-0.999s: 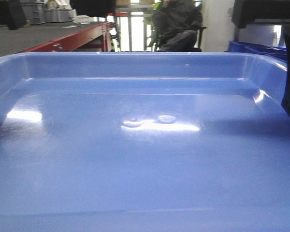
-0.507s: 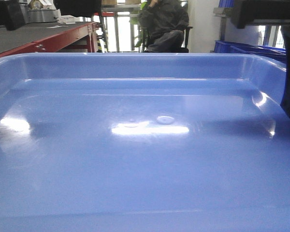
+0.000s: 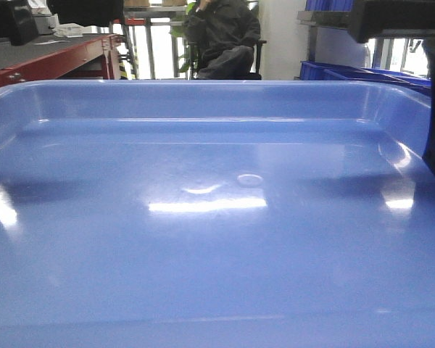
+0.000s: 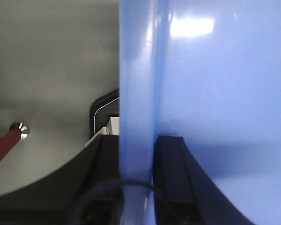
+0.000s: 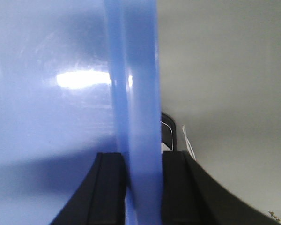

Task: Grab blue tray and place on right shelf
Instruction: 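Hold the tray level with both grippers while the base turns away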

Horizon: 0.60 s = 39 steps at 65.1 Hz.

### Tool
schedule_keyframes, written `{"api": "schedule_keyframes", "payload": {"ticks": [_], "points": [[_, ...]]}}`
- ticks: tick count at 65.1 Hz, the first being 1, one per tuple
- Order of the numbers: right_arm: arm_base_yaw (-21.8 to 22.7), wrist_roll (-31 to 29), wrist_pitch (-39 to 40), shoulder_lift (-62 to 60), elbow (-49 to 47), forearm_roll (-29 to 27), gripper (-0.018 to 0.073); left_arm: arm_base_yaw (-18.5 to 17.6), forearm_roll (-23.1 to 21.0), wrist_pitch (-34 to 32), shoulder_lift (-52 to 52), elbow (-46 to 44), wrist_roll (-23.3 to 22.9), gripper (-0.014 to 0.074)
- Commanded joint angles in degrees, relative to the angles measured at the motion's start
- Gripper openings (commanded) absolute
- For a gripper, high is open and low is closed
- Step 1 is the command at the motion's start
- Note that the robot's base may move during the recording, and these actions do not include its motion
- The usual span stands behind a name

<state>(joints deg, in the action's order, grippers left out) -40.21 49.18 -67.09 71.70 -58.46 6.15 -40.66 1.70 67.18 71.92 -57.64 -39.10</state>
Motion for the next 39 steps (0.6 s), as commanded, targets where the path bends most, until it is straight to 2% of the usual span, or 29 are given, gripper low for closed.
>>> {"api": "schedule_keyframes", "payload": {"ticks": [1,39], "points": [[0.2,0.5,1.5,-1.6,-1.7,1.6,0.0265,-0.3,0.4,0.2,-1.1,-1.3,0.0,0.0037],[0.2,0.5,1.5,-1.6,-1.7,1.6,0.0265,-0.3,0.4,0.2,-1.1,-1.3,0.0,0.0037]]}}
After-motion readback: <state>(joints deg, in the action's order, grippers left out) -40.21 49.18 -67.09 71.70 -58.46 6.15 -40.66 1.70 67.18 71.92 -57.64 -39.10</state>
